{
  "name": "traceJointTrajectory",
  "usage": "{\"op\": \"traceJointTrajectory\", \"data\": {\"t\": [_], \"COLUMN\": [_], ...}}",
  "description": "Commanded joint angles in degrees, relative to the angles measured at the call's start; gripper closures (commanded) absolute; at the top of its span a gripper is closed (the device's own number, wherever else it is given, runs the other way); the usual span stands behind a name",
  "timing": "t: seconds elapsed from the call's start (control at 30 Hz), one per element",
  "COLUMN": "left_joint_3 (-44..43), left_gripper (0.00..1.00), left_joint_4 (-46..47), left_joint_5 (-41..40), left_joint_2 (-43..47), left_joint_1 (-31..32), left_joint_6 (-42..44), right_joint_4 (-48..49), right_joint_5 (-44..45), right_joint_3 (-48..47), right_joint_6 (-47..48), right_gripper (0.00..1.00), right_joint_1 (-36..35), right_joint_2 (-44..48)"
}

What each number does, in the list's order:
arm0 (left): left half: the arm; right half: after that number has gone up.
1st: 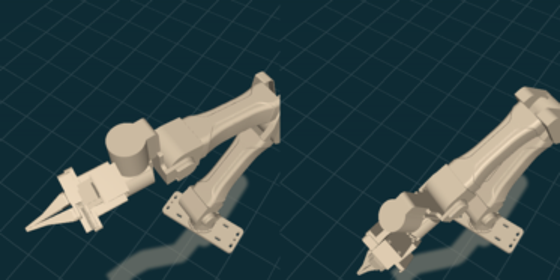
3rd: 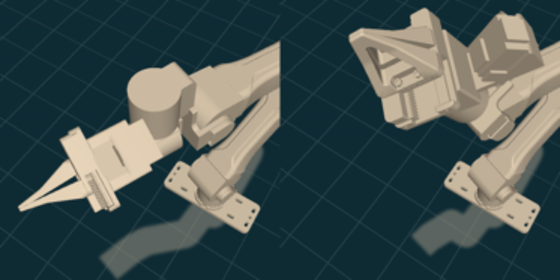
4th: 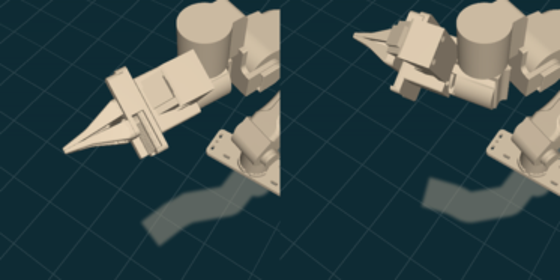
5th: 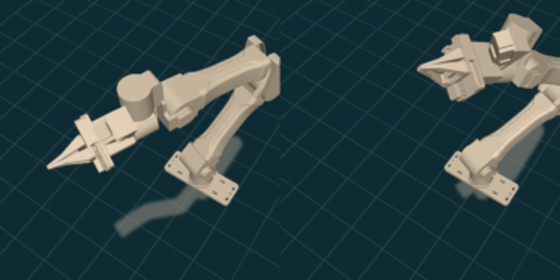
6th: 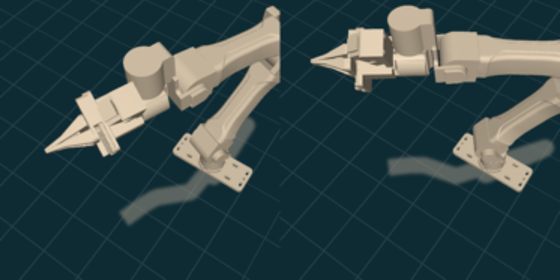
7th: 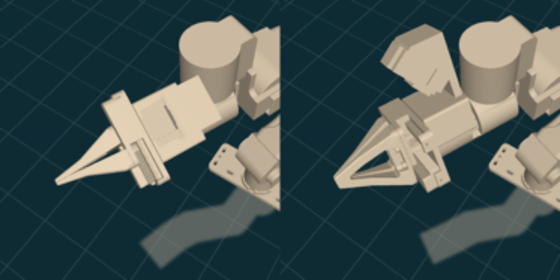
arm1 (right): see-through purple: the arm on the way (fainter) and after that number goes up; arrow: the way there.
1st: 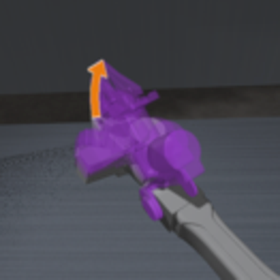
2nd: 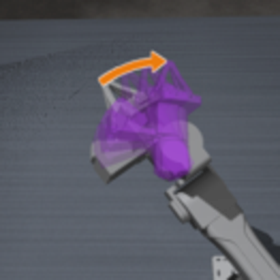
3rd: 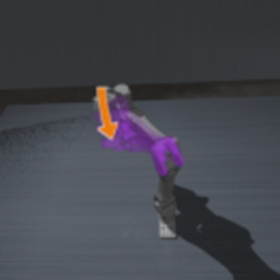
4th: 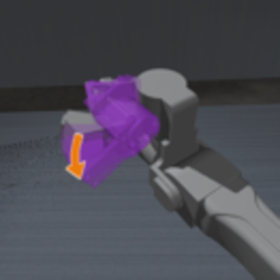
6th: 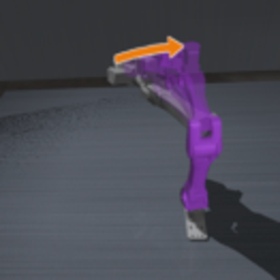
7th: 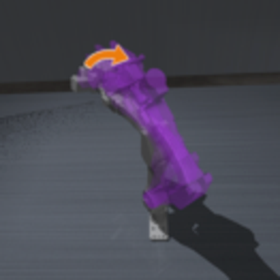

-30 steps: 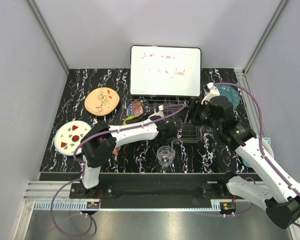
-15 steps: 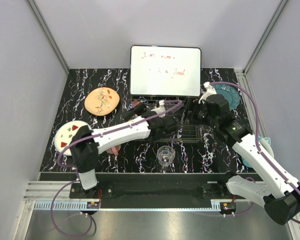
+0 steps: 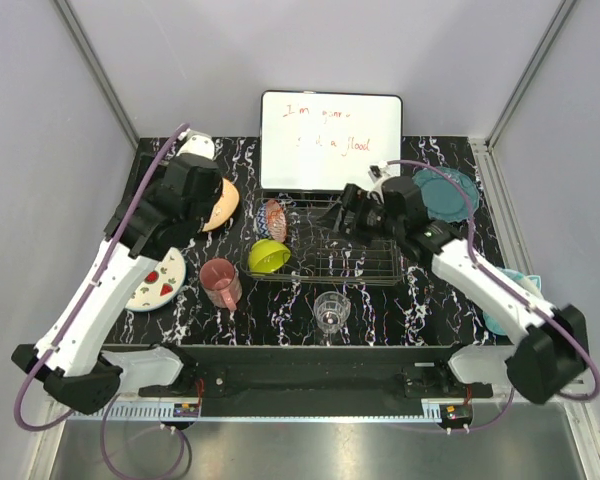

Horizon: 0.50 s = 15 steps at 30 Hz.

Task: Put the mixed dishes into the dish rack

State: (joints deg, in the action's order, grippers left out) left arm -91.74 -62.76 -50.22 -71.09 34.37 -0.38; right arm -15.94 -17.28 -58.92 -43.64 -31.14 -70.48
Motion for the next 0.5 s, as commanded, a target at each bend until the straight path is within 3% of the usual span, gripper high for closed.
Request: {"op": "traceJointTrajectory", "data": {"t": [0.0, 0.1, 0.23, 0.47], "left_joint_3": [7.9, 13.2, 16.2, 17.7], "left_gripper": [0.01, 0.01, 0.01, 0.01], "left_joint_4": [6.3, 10.2, 10.9, 11.0], "left_joint_5": [9.1, 15.0, 14.4, 13.0], "left_joint_2": [3.1, 7.7, 9.5, 11.8], "left_joint_1": [-5.3, -10.2, -13.2, -14.2], "left_joint_6": [4.6, 5.9, 7.1, 6.8], "right_joint_4": [24.1, 33.8, 39.8, 39.4], "right_joint_5": [-10.2, -11.3, -10.4, -9.2], "right_joint_3": [-0.9, -2.1, -3.9, -5.8], "right_joint_6": [-17.9, -28.0, -36.9, -38.5], "right_gripper": [0.15, 0.17, 0.15, 0.17], "right_joint_1": [-4.3, -8.6, -13.1, -15.6], "right_joint_2": [-9.8, -17.1, -24.5, -28.9]}}
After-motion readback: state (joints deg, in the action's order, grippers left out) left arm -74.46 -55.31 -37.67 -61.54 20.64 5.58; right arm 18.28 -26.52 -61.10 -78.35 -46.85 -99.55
